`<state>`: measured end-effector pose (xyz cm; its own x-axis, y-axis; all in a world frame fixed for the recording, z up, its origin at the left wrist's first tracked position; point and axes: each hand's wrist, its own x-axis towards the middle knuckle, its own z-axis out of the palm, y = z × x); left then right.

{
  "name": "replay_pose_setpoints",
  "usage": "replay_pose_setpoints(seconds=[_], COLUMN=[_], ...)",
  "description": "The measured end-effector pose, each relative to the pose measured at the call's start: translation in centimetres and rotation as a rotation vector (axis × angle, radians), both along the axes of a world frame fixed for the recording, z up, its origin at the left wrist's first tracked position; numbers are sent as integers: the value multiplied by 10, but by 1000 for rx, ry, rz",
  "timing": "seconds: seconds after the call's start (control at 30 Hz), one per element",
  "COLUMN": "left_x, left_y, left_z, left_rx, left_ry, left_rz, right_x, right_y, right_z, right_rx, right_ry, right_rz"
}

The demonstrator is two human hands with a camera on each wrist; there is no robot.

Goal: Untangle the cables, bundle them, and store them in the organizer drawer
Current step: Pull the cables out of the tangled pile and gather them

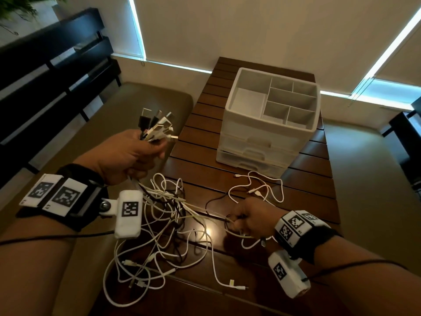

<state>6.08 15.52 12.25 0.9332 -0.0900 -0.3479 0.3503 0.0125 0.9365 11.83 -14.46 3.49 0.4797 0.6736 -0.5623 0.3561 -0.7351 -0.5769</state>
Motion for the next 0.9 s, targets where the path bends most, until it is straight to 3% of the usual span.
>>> replay_pose_setpoints(seconds=[0.17, 0.27, 0.5, 0.6, 0.7, 0.77, 0.9], left_x=[-2, -2, 7, 12, 13, 11, 6], left_y=[5, 15, 13, -1, -15, -24, -43], left_z=[3, 10, 13, 6, 1, -3, -18], left_rx=[-8, -28, -1, 27, 56, 112, 183], left_ry=[5, -15, -35, 7, 92, 170, 324], left_rz=[0, 54, 203, 152, -6, -110, -202], right_x=[5, 9, -13, -37, -48, -37, 12], right_y=[-8, -16, -3, 21, 35, 34, 14], right_z=[-5, -8, 6, 11, 3, -6, -30], right_rx=[67, 6, -35, -12, -26, -23, -32], right_ry=[77, 105, 121, 156, 194, 130, -164], right_rz=[-258, -260, -54, 155, 385, 304, -141])
